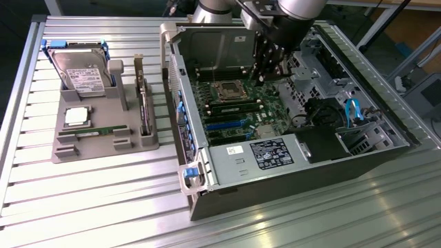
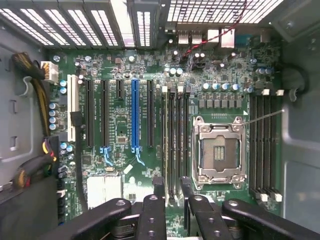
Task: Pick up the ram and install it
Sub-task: 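Insert the ram into the slot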
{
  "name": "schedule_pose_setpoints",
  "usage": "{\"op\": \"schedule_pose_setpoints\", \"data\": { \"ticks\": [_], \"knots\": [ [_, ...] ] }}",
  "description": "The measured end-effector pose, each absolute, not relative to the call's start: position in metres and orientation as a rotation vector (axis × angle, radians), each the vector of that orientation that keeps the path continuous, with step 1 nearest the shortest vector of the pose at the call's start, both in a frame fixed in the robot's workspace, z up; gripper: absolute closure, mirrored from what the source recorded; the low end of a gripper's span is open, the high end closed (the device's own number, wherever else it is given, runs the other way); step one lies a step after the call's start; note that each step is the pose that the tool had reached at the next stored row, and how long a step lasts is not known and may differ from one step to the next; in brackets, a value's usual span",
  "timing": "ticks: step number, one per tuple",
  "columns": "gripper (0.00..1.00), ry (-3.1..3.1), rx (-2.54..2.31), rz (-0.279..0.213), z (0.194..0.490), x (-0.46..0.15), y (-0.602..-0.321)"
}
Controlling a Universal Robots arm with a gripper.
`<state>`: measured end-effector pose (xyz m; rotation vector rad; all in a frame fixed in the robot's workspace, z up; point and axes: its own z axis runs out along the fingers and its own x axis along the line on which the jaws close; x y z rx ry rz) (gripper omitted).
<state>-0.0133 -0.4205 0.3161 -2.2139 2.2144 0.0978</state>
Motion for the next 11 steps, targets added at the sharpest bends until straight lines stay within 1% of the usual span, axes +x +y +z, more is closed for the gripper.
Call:
{"op": "schedule_pose_setpoints", "data": {
  "ticks": [4, 11],
  "knots": [
    [0.75, 2.214, -2.214, 0.098, 0.332, -0.013, -0.421],
    [0.75, 2.214, -2.214, 0.098, 0.352, -0.013, -0.421]
  ]
}}
